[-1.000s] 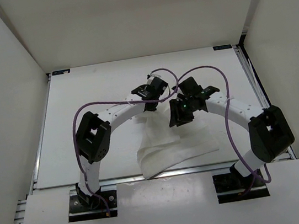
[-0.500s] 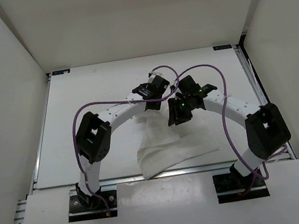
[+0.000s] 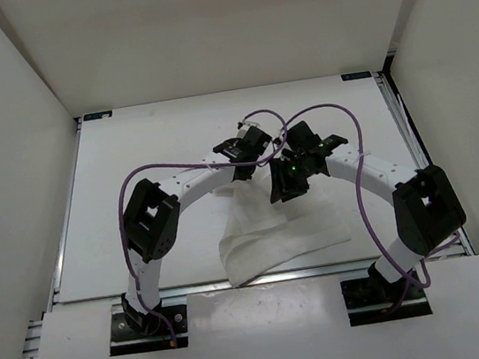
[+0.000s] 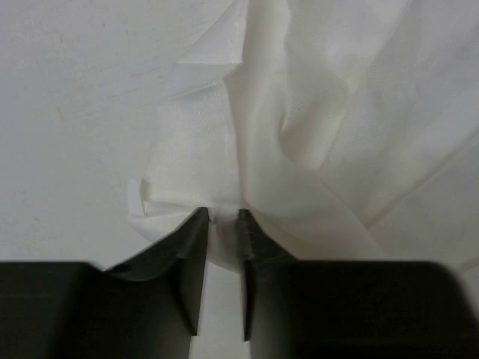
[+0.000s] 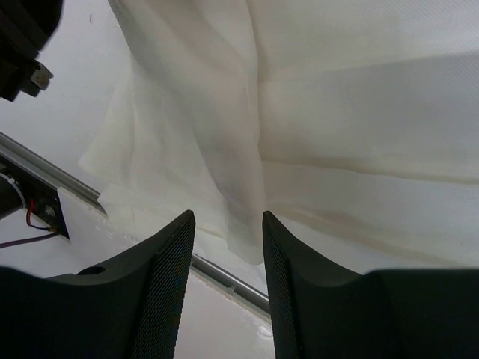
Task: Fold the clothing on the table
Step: Flatten the skirt out
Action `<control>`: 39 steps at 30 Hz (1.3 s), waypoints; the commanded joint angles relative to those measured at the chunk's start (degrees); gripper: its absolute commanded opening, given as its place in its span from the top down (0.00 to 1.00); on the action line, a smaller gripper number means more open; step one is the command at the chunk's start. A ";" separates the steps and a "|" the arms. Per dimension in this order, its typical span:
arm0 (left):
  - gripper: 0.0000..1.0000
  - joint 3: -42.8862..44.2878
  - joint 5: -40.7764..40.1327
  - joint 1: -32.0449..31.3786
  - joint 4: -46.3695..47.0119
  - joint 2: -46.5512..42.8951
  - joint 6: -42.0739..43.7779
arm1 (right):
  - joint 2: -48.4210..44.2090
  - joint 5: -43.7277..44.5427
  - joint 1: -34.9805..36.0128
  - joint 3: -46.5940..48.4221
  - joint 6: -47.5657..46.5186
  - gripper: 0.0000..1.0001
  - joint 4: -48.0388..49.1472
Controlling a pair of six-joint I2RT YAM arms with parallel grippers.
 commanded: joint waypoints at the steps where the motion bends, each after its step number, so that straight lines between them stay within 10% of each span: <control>1: 0.77 -0.41 -1.65 -1.42 0.80 -0.58 1.17 | -0.20 -0.56 0.88 2.32 -0.22 0.53 0.06; 3: 1.00 -0.49 -2.44 -1.42 0.18 -0.41 1.17 | -0.02 -1.09 1.32 2.24 -0.74 0.53 -0.03; 26: 1.00 -2.78 0.72 1.13 1.06 -5.60 1.43 | 1.04 -1.96 3.08 -3.22 -4.44 0.52 0.67; 32: 1.00 -2.77 3.79 3.40 1.67 -5.59 1.16 | 3.41 -9.26 2.82 -6.20 -3.56 1.00 5.69; 39: 1.00 -8.48 32.33 19.47 8.52 -14.37 -0.49 | -4.32 -3.56 -6.31 -11.91 -2.76 1.00 4.37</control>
